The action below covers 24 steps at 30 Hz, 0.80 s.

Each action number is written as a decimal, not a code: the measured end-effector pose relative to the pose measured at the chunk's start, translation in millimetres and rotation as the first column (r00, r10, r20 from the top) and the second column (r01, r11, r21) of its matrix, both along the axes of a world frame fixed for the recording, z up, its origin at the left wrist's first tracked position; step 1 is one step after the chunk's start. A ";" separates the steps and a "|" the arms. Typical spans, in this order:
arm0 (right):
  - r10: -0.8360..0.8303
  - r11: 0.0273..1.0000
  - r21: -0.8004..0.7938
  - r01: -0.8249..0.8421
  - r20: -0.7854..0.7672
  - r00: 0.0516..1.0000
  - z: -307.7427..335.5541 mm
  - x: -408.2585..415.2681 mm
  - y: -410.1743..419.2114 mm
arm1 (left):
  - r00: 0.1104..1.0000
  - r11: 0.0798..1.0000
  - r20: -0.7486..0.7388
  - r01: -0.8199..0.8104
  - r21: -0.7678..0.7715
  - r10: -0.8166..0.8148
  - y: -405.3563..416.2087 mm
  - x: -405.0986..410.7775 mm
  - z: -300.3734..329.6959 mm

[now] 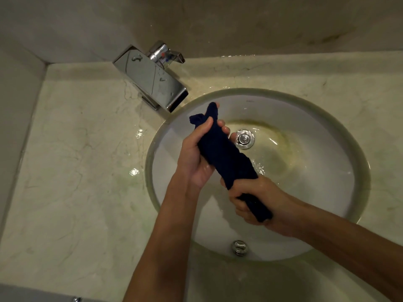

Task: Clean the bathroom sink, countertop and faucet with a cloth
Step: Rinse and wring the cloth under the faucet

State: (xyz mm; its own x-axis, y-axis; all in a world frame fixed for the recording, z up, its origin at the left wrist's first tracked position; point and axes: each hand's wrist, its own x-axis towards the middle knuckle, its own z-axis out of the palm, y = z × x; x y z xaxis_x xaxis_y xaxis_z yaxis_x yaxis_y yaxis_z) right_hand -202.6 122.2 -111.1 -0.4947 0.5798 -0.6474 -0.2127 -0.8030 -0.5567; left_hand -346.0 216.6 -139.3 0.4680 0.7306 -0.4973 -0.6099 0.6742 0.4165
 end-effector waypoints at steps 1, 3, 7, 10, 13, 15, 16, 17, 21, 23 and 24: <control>0.032 0.999 0.016 -0.032 -0.046 0.998 1.9 3.2 0.9 | 0.999 1.000 0.029 -0.015 0.026 0.014 0.8 -0.2 0.4; 0.142 0.989 0.058 -0.133 -0.201 0.969 1.2 15.6 8.4 | 0.996 0.997 0.090 -0.017 0.078 0.010 1.6 1.3 5.1; 0.140 0.989 0.053 -0.137 -0.628 0.765 -9.3 21.8 13.9 | 0.992 0.991 0.121 -0.061 0.115 0.047 -2.7 14.0 24.0; -0.041 0.997 -0.070 -0.034 -0.844 0.534 -13.3 4.6 4.8 | 0.964 0.986 0.237 -0.141 0.086 0.118 -0.3 19.5 30.0; -0.183 0.978 -0.206 -0.008 -0.885 0.427 -1.3 -3.9 -3.1 | 0.929 0.992 0.361 -0.113 0.061 0.084 2.9 16.6 27.6; -0.156 0.977 -0.212 -0.033 -0.808 0.569 9.6 -5.0 -3.2 | 0.933 0.995 0.356 0.016 0.095 -0.049 4.2 15.8 27.0; -0.139 0.976 -0.215 -0.018 -0.691 0.709 14.9 -4.9 -1.2 | 0.954 0.992 0.280 0.090 0.085 -0.110 7.0 14.7 22.8; -0.123 0.975 -0.220 0.011 -0.502 0.856 20.3 -3.9 1.5 | 0.979 0.986 0.118 0.157 0.061 -0.163 9.5 13.1 17.2; 0.106 0.994 -0.061 -0.088 0.452 0.886 8.1 -0.2 23.0 | 0.711 0.942 -0.653 0.336 -0.011 -0.261 18.3 20.3 -13.2; 0.181 0.969 -0.006 -0.246 0.696 0.694 -11.6 -2.6 30.0 | 0.536 0.933 -0.803 0.353 -0.069 -0.262 20.5 29.9 -28.1; 0.206 0.948 0.001 -0.320 0.763 0.613 -21.1 -4.2 32.4 | 0.432 0.917 -0.858 0.384 -0.103 -0.277 22.5 33.7 -35.0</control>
